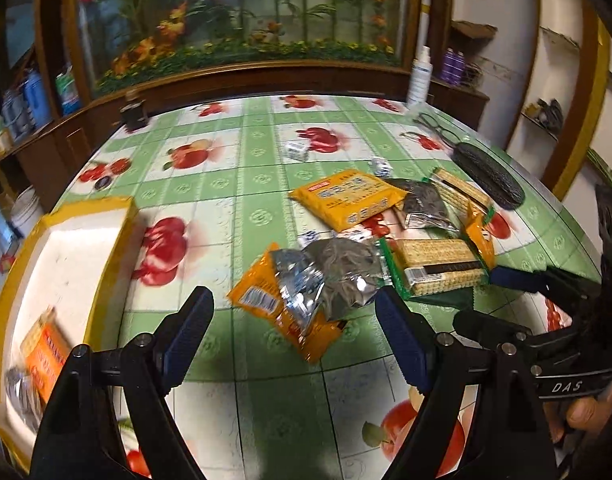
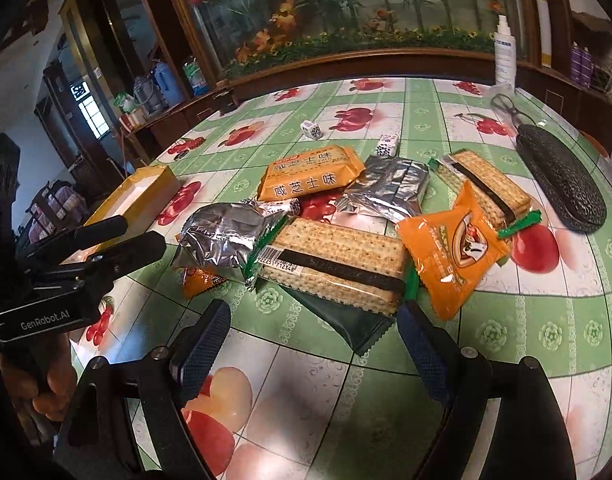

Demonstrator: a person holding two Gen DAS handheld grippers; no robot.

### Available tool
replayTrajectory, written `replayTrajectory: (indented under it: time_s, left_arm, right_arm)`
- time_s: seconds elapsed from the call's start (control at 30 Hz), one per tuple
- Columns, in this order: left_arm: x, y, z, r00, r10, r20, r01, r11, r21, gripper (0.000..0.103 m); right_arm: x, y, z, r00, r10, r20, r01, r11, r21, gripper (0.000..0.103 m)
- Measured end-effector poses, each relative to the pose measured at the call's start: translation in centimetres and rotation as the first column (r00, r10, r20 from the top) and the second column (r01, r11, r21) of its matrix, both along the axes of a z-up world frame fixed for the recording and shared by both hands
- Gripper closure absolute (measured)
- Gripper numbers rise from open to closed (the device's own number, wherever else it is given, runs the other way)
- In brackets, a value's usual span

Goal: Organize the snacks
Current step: 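Move both grippers back to the snack pile, then grasp the silver foil bag with the left gripper while the right grasps the green-ended cracker pack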

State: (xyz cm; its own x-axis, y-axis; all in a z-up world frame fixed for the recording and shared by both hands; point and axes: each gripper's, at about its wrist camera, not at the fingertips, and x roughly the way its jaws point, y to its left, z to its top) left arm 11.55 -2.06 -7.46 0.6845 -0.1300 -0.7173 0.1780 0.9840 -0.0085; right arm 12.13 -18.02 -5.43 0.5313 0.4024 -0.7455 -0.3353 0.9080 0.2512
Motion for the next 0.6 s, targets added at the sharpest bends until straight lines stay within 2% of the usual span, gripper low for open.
replayTrajectory:
  time_s: [0.13,0.23,0.33,0.43,0.6]
  left_arm:
    - [1.6,-0.8,0.2,0.990,-0.141,-0.014,0.141,0.988,0.062,0.020]
    - [2.8,-1.3,0.1,0.974,-0.224,-0.026,0.225,0.965,0.137,0.020]
    - [3.8,-2.0,-0.2,0.940,-0.333,-0.077,0.341,0.931,0.128,0.020]
    - [4.4,-3.1,-0.5,0.886,-0.449,-0.115,0.459,0.884,0.086,0.020]
    - [5.5,-4.9,-2.9,0.838,-0.494,-0.232,0.526,0.844,0.103,0.020]
  right_arm:
    - [1.5,0.6,0.4,0.991,0.135,0.018,-0.135,0.991,-0.001,0.015]
    - [2.6,1.2,0.7,0.978,0.207,0.027,-0.207,0.978,-0.011,0.015]
    - [3.7,1.8,0.3,0.964,0.265,0.007,-0.265,0.964,-0.035,0.015]
    - [4.3,2.0,-0.2,0.951,0.309,0.006,-0.309,0.950,-0.047,0.012]
    - [4.8,1.0,-0.3,0.952,0.305,-0.017,-0.305,0.952,-0.005,0.011]
